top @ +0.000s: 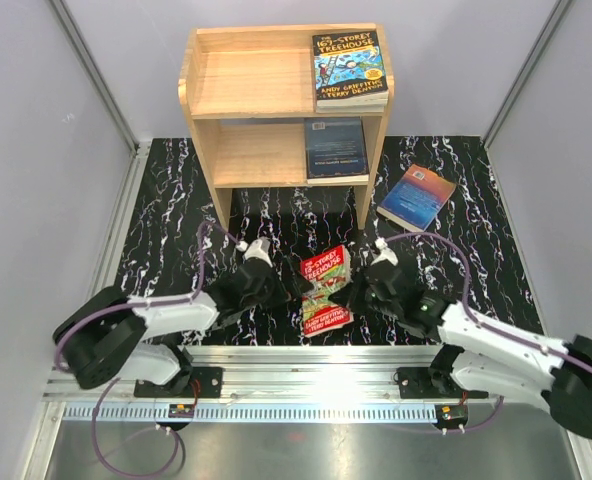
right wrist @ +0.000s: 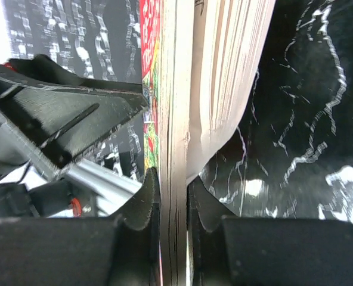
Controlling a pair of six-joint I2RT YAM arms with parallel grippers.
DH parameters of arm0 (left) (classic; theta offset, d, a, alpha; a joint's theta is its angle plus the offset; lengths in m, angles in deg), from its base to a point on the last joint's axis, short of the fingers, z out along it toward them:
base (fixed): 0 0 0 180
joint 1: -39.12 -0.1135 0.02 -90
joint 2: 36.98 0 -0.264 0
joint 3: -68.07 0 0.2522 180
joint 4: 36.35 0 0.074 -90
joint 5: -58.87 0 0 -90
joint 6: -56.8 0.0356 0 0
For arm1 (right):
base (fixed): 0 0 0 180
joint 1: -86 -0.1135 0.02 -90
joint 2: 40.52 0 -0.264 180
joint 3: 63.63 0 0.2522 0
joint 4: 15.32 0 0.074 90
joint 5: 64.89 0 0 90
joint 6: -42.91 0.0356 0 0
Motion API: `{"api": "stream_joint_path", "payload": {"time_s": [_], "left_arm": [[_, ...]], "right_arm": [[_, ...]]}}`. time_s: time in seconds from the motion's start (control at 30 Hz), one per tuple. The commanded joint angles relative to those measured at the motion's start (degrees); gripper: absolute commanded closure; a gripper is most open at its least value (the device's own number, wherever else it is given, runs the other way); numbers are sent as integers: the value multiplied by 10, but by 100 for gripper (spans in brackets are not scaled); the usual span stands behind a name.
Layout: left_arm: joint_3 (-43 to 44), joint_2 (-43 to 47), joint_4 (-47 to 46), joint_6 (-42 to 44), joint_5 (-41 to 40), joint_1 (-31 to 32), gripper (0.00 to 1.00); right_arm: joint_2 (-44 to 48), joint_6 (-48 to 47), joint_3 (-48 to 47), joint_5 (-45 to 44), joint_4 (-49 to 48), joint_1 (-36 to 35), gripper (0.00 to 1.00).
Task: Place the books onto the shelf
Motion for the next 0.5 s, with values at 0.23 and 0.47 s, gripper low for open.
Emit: {"api": "stream_joint_path", "payload": {"time_s": [0.23, 0.47], "left_arm": [[-33, 241, 100, 45, -15, 1, 1], [-33, 333, 148, 53, -20, 1, 1]], "right_arm": [[164, 1, -133, -94, 153, -5, 100], [139, -31, -231, -134, 141, -5, 100]]}}
